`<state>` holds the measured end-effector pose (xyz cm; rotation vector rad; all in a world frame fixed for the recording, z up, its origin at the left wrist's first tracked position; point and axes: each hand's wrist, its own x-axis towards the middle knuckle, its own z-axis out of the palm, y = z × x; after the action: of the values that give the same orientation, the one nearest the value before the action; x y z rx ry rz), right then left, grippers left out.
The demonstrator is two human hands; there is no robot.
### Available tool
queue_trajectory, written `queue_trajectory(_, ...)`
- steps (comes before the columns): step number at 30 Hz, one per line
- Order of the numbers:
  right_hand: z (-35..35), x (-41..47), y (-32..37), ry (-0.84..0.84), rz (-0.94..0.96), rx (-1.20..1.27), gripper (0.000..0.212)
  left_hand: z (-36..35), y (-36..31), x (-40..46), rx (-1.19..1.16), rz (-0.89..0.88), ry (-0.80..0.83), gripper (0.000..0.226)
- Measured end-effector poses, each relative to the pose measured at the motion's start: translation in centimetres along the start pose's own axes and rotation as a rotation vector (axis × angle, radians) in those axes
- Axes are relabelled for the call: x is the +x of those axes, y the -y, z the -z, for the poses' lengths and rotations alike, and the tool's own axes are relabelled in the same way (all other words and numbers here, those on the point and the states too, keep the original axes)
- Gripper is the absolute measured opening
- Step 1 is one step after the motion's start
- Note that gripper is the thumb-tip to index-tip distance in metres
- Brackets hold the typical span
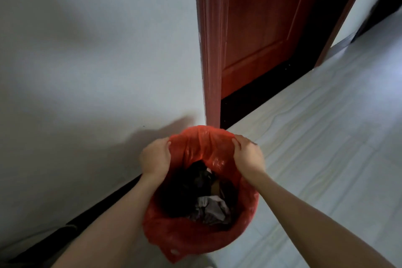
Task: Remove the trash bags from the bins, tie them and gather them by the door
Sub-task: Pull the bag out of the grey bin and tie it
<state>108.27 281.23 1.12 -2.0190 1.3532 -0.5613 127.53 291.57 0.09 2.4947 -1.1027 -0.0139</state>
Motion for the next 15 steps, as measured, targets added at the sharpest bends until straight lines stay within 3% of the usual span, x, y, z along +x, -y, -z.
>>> queue_trajectory(3,0.3,-1.0,1.5,-0.05,0.072,0.141,0.024,1.3,-0.5,-0.6,-0.014,-0.069,-0.012,0.02)
queue_trajectory(8,0.4,-4.7,3.4,0.056,0.069,0.216,0.021,3.8,-0.2,-3.8,-0.206,-0.147,0.061,0.016)
queue_trajectory(11,1.0,-6.7,3.8,0.119,0.1,0.206,0.049,4.9,0.6,-5.7,-0.245,-0.294,0.28,0.037)
queue_trajectory(13,1.6,-7.8,3.3,0.275,0.088,0.095,0.072,5.5,1.5,-7.9,-0.104,-0.429,0.436,0.067)
queue_trajectory(15,2.2,-8.3,2.5,0.469,0.095,-0.163,0.086,5.8,2.6,-10.4,0.083,-0.524,0.546,0.09)
